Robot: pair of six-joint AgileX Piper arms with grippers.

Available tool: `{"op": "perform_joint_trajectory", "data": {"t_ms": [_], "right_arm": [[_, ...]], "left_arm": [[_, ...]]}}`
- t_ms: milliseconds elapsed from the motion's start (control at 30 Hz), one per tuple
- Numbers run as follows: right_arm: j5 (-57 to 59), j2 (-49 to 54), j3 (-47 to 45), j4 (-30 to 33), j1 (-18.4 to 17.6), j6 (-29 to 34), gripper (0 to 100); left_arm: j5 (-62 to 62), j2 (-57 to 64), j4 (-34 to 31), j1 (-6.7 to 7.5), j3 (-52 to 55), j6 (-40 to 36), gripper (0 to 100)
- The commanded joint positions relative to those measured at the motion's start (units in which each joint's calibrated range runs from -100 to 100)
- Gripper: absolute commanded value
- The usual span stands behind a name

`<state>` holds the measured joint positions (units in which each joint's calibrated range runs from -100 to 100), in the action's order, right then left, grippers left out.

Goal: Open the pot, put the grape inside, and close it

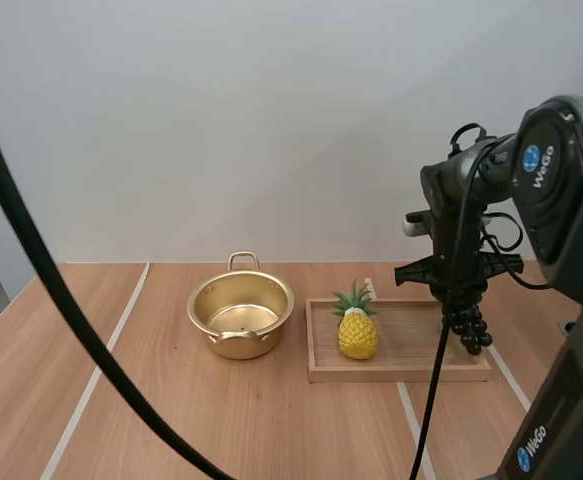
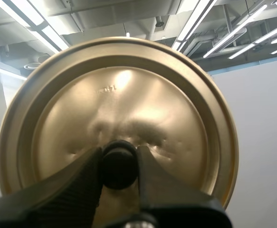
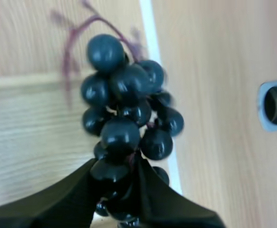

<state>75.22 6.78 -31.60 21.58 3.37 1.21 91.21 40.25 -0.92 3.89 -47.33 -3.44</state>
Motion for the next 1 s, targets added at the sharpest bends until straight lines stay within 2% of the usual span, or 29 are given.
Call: {"op": "perform_joint_trajectory", "data": {"t_ms": [0,100,500,700,867,967], "right_arm": [[-1.3,4.0,0.0,0.8,0.2,-0.5,0],[-3.1,7.0,0.1,0.7,0.2,-0.5,0],[-8.8,15.5,0.1,0.6,0.2,-7.3,0],[-18.8,18.5,0.3,0.0,0.2,-11.1,0],[-21.2,18.6,5.4,-4.1,0.2,-11.8,0],[-20.8,18.6,9.3,-10.6,0.2,-16.7,0]], "left_arm": [[-0.4,-0.3,-0.7,0.15,-0.3,-0.2,0],[-0.4,-0.3,-0.7,0.15,-0.3,-0.2,0],[-0.5,-0.3,0.5,0.15,-0.3,1.8,0],[-0.1,-0.3,0.9,0.15,-0.3,1.8,0],[-0.1,-0.3,0.9,0.15,-0.3,1.8,0],[0.1,-0.3,0.9,0.15,-0.3,1.8,0]]}}
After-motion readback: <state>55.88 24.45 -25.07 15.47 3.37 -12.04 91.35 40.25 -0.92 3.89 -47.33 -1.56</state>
